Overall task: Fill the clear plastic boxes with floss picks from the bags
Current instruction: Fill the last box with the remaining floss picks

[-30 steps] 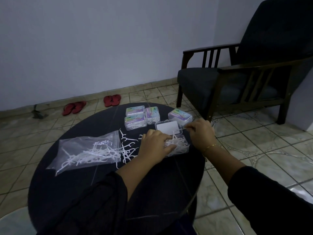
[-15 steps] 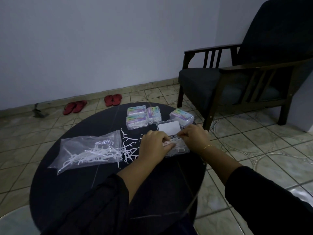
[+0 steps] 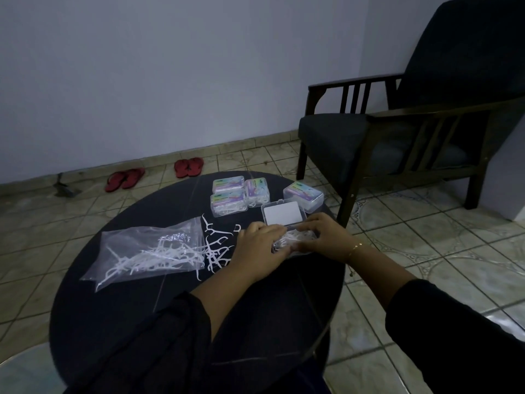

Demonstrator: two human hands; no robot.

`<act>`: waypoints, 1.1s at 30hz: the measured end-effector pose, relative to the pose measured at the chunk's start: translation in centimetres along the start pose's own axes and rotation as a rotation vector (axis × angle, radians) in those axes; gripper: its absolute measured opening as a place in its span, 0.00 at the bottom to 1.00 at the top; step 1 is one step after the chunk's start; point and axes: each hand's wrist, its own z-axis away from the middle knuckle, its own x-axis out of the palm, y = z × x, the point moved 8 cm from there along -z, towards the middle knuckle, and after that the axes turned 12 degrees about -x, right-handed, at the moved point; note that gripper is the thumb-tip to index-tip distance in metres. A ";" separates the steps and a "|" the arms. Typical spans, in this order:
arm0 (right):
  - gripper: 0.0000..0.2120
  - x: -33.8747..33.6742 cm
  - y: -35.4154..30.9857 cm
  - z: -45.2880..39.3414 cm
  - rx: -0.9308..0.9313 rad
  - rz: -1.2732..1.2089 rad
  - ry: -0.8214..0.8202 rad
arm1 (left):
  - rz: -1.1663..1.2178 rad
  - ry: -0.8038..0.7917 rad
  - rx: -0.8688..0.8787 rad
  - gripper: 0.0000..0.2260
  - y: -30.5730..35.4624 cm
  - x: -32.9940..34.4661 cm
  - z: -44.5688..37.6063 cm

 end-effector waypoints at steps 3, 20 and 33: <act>0.24 -0.3 0.0 -0.3 -0.002 0.103 0.021 | 0.016 -0.034 0.007 0.23 0.0 0.1 0.2; 0.18 1.7 1.6 1.9 0.022 0.110 0.245 | 0.045 -0.042 -0.086 0.27 -1.6 1.8 2.4; 0.21 1.1 2.4 1.9 0.237 -0.543 0.400 | 0.082 0.006 -0.214 0.32 -2.1 1.5 2.9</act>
